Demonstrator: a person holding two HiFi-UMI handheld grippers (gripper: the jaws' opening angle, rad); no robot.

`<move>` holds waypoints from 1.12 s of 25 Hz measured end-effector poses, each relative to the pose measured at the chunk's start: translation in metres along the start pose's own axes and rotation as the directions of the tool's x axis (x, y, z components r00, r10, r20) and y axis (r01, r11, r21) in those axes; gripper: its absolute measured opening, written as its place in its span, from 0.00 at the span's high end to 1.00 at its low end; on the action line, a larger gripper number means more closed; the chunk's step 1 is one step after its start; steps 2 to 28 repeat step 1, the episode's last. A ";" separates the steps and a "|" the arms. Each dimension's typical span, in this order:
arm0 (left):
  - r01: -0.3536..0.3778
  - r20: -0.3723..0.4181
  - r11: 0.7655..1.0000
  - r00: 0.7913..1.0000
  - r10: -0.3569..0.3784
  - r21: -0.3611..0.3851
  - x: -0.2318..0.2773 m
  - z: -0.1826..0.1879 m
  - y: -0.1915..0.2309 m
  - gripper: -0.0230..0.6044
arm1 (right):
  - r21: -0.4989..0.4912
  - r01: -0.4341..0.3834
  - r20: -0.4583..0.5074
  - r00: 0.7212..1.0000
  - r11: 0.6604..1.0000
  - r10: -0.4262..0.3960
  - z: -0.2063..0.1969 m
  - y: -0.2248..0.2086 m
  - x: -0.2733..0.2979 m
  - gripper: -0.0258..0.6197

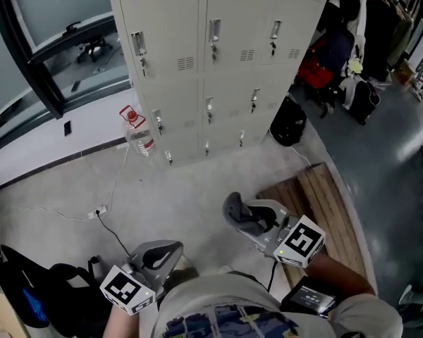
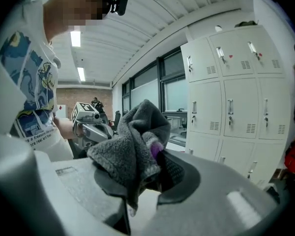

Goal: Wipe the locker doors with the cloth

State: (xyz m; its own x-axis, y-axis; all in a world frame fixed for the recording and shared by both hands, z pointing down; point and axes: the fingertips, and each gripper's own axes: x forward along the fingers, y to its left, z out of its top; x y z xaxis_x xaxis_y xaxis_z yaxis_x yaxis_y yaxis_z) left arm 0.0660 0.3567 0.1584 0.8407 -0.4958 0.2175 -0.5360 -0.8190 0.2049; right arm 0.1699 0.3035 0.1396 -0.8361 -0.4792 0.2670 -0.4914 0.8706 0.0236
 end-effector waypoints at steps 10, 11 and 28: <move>-0.002 0.001 1.000 1.000 0.002 0.002 0.008 -0.001 -0.007 0.96 | 0.001 -0.013 -0.003 1.000 1.000 0.013 -0.004 0.001 -0.005 0.80; -0.002 0.001 1.000 1.000 0.002 0.002 0.008 -0.001 -0.007 0.96 | 0.001 -0.013 -0.003 1.000 1.000 0.013 -0.004 0.001 -0.005 0.80; -0.002 0.001 1.000 1.000 0.002 0.002 0.008 -0.001 -0.007 0.96 | 0.001 -0.013 -0.003 1.000 1.000 0.013 -0.004 0.001 -0.005 0.80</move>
